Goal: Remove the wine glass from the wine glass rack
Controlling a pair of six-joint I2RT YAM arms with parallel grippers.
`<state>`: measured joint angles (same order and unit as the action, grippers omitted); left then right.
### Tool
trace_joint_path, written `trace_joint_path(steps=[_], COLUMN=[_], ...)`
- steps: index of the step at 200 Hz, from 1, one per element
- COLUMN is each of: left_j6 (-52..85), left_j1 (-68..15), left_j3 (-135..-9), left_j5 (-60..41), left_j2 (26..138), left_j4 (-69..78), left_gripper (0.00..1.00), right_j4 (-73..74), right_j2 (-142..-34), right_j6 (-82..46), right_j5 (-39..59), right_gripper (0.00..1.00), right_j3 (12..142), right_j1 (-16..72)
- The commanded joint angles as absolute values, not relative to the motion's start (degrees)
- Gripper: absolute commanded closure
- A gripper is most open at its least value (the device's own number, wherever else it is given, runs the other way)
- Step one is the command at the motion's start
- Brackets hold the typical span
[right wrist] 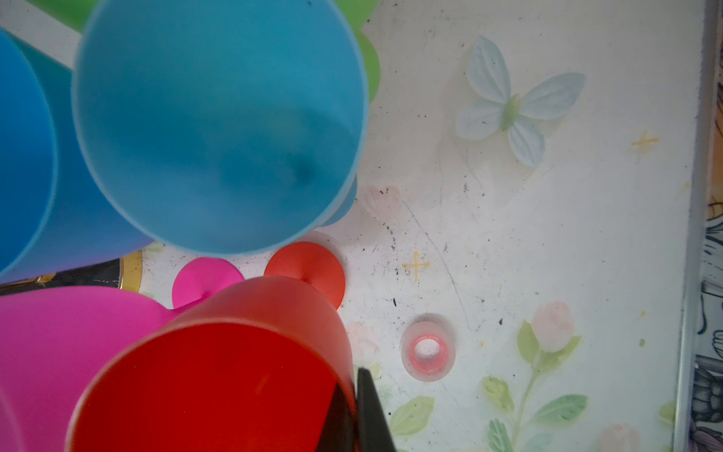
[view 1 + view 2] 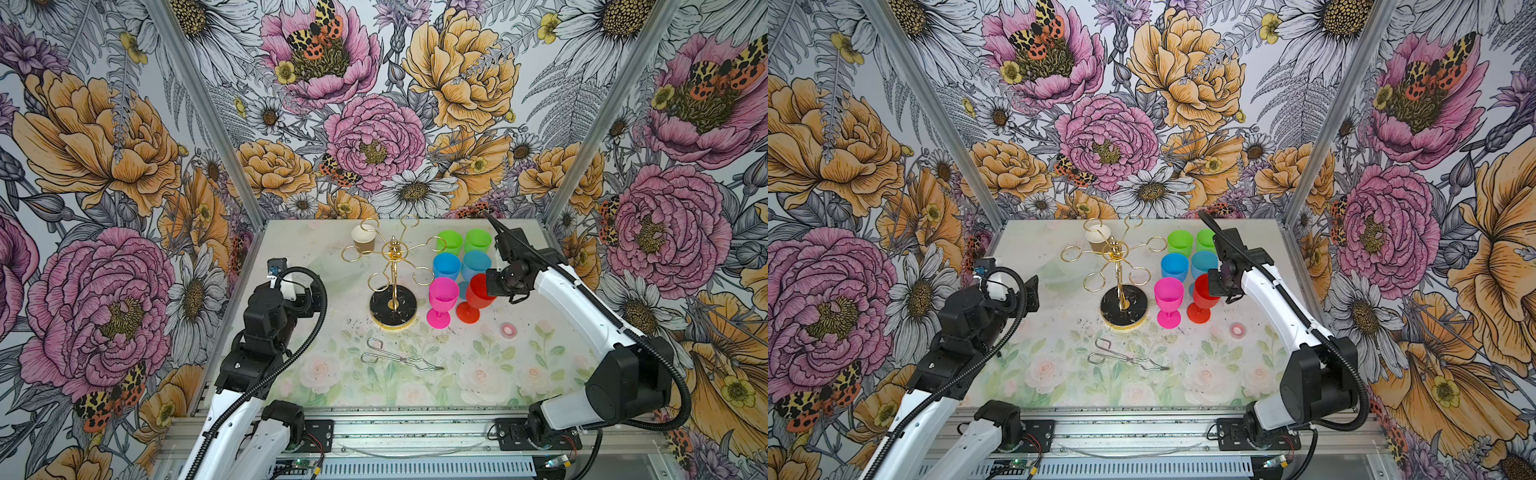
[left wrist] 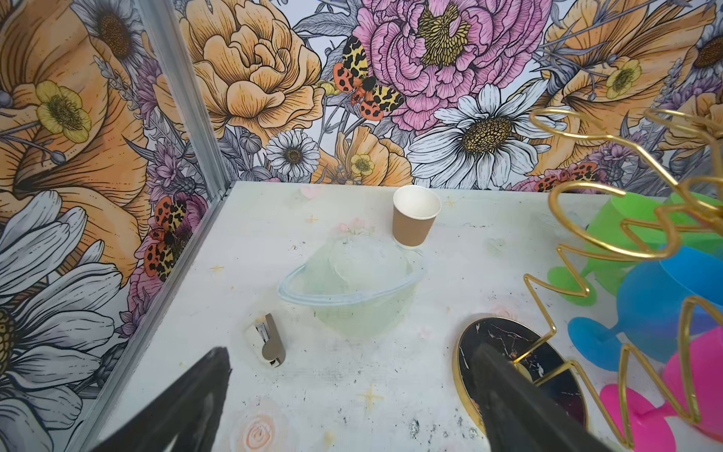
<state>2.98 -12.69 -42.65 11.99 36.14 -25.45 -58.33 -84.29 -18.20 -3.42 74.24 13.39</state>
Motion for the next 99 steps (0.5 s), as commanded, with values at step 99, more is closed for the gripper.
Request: trace_joint_path(steps=[99], left_j6=[1.75], left_j1=[-8.71], left_j3=[-38.08], left_j5=[5.63], left_j2=[37.35], left_j4=[-17.14], left_gripper=[0.01], right_j4=[-57.26], right_j2=[-84.67], right_j6=[-18.81], right_j5=[-2.81], right_gripper=[1.0], right_j3=[72.38], right_j1=[14.61])
